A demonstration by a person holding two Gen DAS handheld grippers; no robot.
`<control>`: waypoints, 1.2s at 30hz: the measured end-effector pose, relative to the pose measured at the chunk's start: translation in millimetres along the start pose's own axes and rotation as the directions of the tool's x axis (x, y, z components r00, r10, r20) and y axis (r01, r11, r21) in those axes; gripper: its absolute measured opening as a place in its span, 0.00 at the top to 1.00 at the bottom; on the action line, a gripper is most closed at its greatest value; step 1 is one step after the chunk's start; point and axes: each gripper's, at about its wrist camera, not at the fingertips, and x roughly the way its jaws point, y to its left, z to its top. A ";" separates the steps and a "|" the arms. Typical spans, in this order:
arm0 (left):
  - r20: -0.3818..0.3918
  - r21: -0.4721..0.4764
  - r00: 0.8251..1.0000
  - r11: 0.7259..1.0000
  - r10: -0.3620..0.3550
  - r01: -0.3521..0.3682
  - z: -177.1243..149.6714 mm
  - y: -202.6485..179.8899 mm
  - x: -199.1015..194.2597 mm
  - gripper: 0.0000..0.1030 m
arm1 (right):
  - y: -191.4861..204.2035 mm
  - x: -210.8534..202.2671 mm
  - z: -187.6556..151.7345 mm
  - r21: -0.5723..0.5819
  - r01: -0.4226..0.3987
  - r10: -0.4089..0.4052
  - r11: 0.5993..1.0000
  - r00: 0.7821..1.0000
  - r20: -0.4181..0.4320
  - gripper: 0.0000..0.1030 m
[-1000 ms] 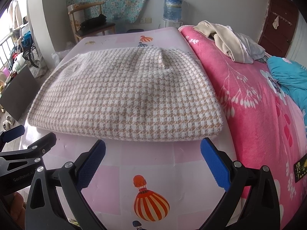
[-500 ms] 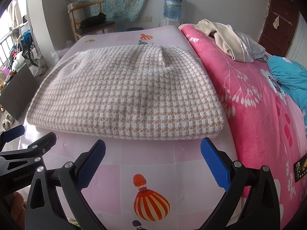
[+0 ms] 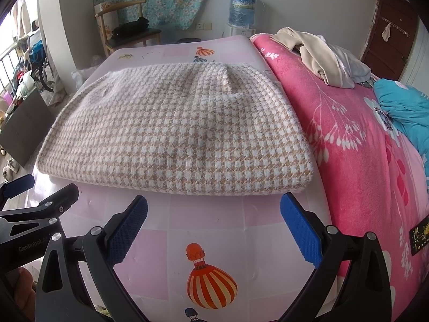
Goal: Fold large clothes
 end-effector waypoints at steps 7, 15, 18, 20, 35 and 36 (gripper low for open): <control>0.000 0.000 1.000 1.000 -0.001 0.001 -0.2 0.0 0.0 0.08 | -1.0 0.7 -0.5 -0.005 0.001 -0.001 1.000 1.000 -0.005 0.06; 0.000 0.000 1.000 1.000 -0.001 0.001 -0.4 0.4 0.0 0.08 | 0.3 0.3 -0.9 -0.014 0.001 -0.001 1.000 1.000 -0.008 0.06; 0.000 0.000 1.000 1.000 -0.001 0.001 -0.4 0.8 0.0 0.08 | 0.5 -0.2 -1.1 -0.013 0.001 -0.001 1.000 1.000 -0.009 0.06; 0.001 0.000 1.000 1.000 -0.001 0.001 -0.4 0.9 0.0 0.08 | 0.6 -0.1 -0.9 -0.013 0.000 0.000 1.000 1.000 -0.008 0.06; -0.001 0.001 1.000 1.000 -0.001 0.001 0.0 0.8 0.7 0.08 | 1.2 0.2 -0.9 -0.015 0.001 -0.002 1.000 1.000 -0.010 0.06; 0.000 0.000 1.000 1.000 -0.002 0.002 0.0 0.9 0.7 0.08 | 1.0 0.0 -1.1 -0.015 0.002 -0.002 1.000 1.000 -0.010 0.06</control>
